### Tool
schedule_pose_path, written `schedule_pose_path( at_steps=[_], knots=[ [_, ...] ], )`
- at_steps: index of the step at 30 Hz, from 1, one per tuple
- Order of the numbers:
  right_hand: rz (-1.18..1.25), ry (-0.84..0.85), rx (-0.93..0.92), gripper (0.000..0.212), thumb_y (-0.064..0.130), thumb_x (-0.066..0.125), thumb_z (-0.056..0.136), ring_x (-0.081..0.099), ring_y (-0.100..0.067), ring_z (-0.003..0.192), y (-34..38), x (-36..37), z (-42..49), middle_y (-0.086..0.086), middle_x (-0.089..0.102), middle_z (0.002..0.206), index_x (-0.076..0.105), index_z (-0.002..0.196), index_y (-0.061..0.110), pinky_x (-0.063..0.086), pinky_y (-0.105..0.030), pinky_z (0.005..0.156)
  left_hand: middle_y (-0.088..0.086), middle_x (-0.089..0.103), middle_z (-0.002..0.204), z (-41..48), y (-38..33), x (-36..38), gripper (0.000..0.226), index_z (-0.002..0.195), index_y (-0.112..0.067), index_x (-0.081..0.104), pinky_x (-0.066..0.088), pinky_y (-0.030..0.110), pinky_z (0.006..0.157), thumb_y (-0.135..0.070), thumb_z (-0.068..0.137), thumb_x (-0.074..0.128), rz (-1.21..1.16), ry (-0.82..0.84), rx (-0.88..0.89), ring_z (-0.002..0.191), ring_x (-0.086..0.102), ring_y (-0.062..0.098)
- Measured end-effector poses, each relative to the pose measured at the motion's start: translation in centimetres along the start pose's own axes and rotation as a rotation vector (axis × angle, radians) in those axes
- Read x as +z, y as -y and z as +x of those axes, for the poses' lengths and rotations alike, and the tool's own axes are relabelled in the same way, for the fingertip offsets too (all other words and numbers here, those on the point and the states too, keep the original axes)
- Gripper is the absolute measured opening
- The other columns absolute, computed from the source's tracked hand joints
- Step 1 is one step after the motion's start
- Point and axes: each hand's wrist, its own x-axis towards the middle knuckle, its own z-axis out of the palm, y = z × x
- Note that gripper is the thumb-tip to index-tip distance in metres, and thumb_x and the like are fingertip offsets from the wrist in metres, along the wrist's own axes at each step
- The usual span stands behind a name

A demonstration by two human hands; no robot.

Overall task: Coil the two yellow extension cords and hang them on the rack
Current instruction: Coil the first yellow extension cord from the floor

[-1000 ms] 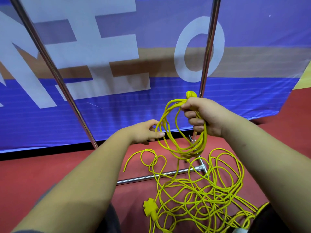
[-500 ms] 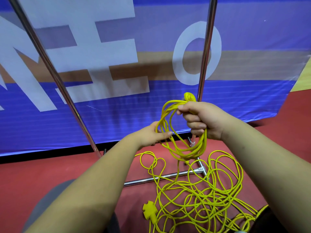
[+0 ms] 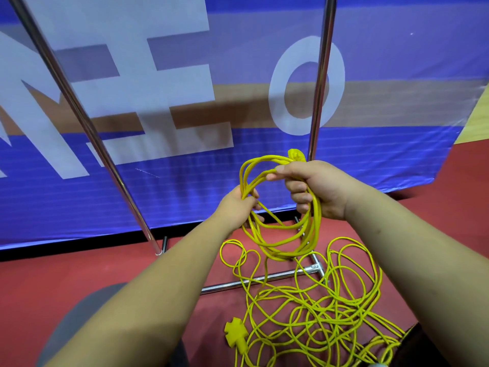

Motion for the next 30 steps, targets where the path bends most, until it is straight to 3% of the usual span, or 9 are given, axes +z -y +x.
schedule_pose_path(
  at_steps=[3,7,12,16,20,23,25,27,30],
  knots=[
    [-0.063,-0.016,0.009,0.036,0.032,0.071,0.100,0.044,-0.014,0.048,-0.1,-0.1,0.0,0.003,0.043,0.059,0.075,0.122,0.004,0.044,-0.027,0.046,0.014,0.072,0.110,0.3,0.1,0.0,0.009,0.108,-0.020,0.052,0.056,0.039,0.065,-0.015,0.103,0.047,0.008,-0.003,-0.013,0.078,0.078,0.039],
    [-0.107,-0.053,0.019,0.019,0.019,0.066,0.098,0.045,-0.015,0.050,-0.2,-0.3,0.3,0.001,0.051,0.068,0.071,0.112,0.007,0.045,-0.030,0.049,0.008,0.080,0.098,0.6,0.8,-0.3,0.008,0.113,-0.018,0.048,0.053,0.031,0.056,-0.022,0.107,0.051,0.063,0.047,0.020,0.075,0.077,0.031],
    [-0.063,-0.178,-0.025,0.017,0.017,0.061,0.096,0.021,-0.013,0.045,-0.4,-0.9,1.0,0.005,0.030,0.059,0.068,0.107,0.006,0.028,-0.025,0.042,0.007,0.078,0.099,1.2,2.2,-0.9,0.041,0.111,-0.021,0.060,0.058,0.043,0.078,-0.051,0.087,0.077,0.086,0.109,0.042,0.079,0.073,0.021],
    [-0.099,-0.225,-0.061,0.020,0.028,0.069,0.099,0.021,-0.013,0.047,-0.6,-1.3,1.3,0.007,0.032,0.056,0.070,0.104,0.009,0.024,-0.025,0.042,0.006,0.071,0.124,1.1,3.1,-0.7,0.098,0.142,-0.015,0.049,0.059,0.034,0.073,-0.074,0.070,0.079,0.056,0.235,-0.158,0.102,0.076,0.023],
    [-0.054,-0.304,-0.085,0.024,0.030,0.070,0.099,0.025,-0.013,0.045,-0.7,-2.0,1.8,0.007,0.037,0.056,0.072,0.105,0.008,0.025,-0.025,0.041,0.002,0.058,0.146,0.2,4.1,-1.0,0.078,0.154,-0.016,0.040,0.056,0.033,0.089,-0.057,0.094,0.067,0.261,0.456,-0.251,0.115,0.071,0.017],
    [0.005,-0.316,-0.102,0.020,0.030,0.068,0.100,0.023,-0.012,0.045,-0.5,-2.4,1.9,0.006,0.034,0.057,0.070,0.098,0.010,0.023,-0.025,0.040,-0.001,0.047,0.158,-0.6,5.3,-0.5,0.094,0.164,-0.024,0.025,0.050,0.033,0.098,-0.035,0.090,0.081,0.582,0.696,-0.271,0.114,0.064,0.011],
    [0.046,-0.294,-0.108,0.021,0.031,0.066,0.102,0.022,-0.010,0.045,-0.2,-2.7,1.7,0.007,0.031,0.058,0.070,0.095,0.012,0.020,-0.024,0.039,-0.003,0.040,0.164,-0.9,6.5,0.6,0.104,0.166,-0.032,0.019,0.045,0.035,0.110,-0.034,0.086,0.085,0.846,0.738,-0.204,0.133,0.055,0.020],
    [0.109,-0.265,-0.115,0.022,0.033,0.065,0.103,0.021,-0.008,0.043,0.1,-2.8,1.6,0.009,0.029,0.058,0.069,0.095,0.013,0.018,-0.023,0.037,-0.006,0.038,0.165,-1.3,7.6,1.8,0.098,0.164,-0.038,0.022,0.040,0.035,0.114,-0.037,0.088,0.083,0.985,0.736,-0.151,0.144,0.047,0.025],
    [0.224,-0.241,-0.140,0.023,0.032,0.062,0.105,0.020,-0.005,0.039,0.7,-2.8,1.4,0.010,0.027,0.056,0.067,0.095,0.013,0.017,-0.020,0.034,0.000,0.050,0.156,-1.8,9.1,3.4,0.068,0.155,-0.038,0.045,0.044,0.034,0.108,-0.036,0.094,0.075,1.122,0.806,-0.120,0.135,0.053,0.027]
  ],
)
